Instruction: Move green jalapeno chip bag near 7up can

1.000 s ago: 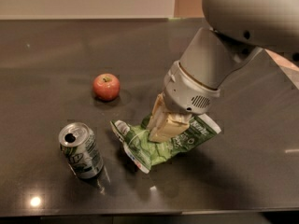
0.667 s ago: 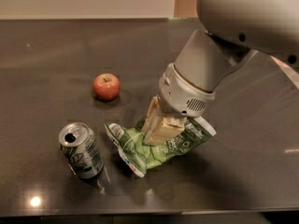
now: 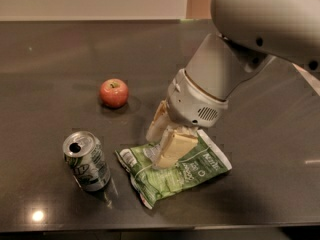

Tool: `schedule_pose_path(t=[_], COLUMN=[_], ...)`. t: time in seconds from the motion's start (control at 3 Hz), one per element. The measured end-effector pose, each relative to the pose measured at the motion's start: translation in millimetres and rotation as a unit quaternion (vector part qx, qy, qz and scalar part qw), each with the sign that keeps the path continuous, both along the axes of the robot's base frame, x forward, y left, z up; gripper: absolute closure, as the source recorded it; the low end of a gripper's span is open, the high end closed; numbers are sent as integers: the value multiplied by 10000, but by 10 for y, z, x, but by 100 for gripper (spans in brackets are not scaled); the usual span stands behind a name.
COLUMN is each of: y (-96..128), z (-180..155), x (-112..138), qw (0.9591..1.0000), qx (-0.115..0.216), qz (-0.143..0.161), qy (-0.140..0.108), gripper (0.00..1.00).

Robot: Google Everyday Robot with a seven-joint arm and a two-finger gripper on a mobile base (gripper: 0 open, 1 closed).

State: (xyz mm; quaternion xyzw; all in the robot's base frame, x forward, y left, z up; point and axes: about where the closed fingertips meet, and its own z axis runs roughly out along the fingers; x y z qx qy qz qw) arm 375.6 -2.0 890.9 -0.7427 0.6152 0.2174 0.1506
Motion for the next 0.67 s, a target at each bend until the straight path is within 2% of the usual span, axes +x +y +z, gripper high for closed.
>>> schedule_pose_path(t=[0.33,0.67], y=[11,11], z=[10,11], x=[-4,-4], qw=[10000,10000], qx=[1,1], qz=[4,4], qy=[-21,-22], gripper=[0,0])
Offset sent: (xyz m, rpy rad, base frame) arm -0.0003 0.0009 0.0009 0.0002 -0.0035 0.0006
